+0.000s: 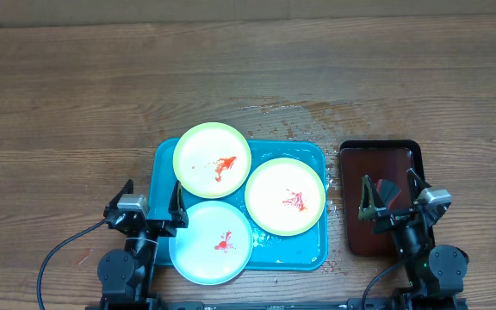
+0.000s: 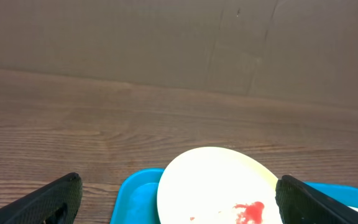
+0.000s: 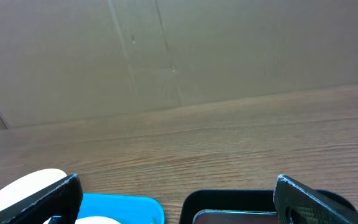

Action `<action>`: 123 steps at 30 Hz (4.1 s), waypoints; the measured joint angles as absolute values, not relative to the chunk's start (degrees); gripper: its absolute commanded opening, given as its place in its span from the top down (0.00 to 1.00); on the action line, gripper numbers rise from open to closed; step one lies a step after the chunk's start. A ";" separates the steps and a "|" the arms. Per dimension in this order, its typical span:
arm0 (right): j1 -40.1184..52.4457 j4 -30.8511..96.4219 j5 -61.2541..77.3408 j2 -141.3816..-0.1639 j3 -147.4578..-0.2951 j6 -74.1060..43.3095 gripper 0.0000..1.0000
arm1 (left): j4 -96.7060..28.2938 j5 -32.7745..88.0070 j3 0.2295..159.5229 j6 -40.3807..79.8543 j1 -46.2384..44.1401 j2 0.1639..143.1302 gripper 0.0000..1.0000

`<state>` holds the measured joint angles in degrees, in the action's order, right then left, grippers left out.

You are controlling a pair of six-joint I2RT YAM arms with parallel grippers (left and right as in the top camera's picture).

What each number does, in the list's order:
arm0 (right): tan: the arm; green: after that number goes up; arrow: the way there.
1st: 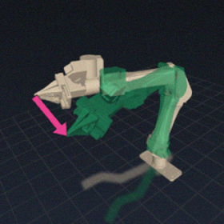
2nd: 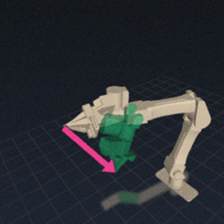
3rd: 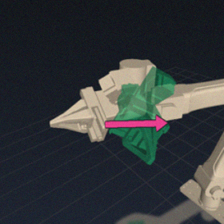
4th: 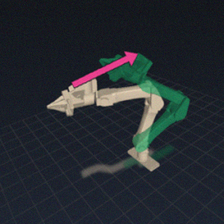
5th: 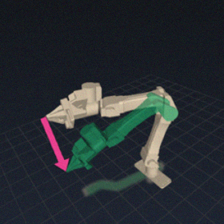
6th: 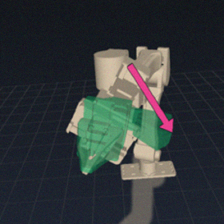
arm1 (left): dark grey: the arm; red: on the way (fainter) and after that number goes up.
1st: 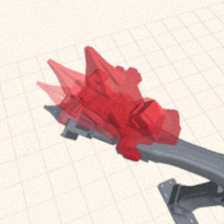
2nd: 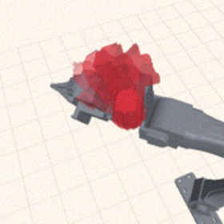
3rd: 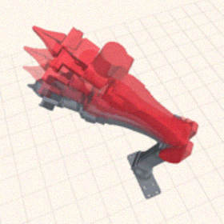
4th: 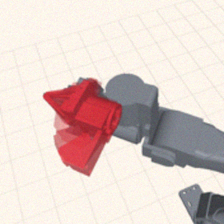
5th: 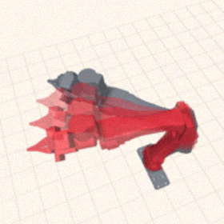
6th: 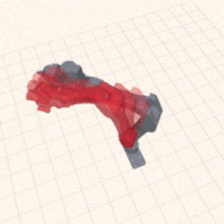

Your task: Clean dirty plates on tray and stack at the side

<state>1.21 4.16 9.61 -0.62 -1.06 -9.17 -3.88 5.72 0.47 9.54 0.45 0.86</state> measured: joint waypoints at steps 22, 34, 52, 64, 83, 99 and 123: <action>1.21 3.92 9.17 -0.62 -1.06 -9.17 0.00 | -3.88 5.72 0.47 9.54 0.45 0.86 0.00; 1.21 18.22 11.51 -5.08 -8.58 -12.82 0.00 | -3.88 5.72 0.47 9.52 0.45 0.86 0.00; 1.17 59.16 33.61 -48.07 -56.66 -15.84 0.00 | -3.88 5.72 0.47 9.54 0.45 0.86 0.00; 4.08 78.94 28.08 -70.59 -60.55 -12.88 0.00 | -3.88 5.72 0.47 9.54 0.45 0.86 0.00; 6.48 79.00 24.58 -74.96 -60.60 -12.36 0.00 | -7.84 23.31 3.70 12.93 0.45 8.27 0.00; 6.50 77.58 26.41 -74.96 -60.66 -12.32 0.00 | -34.41 31.05 51.96 9.80 -6.96 58.39 0.00; 6.52 74.17 12.01 -75.11 -60.69 -29.91 0.00 | -55.11 9.37 74.11 22.61 -27.94 96.53 0.00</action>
<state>6.52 74.17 12.01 -75.11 -60.69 -29.91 -55.11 9.37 74.11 22.61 -27.94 96.53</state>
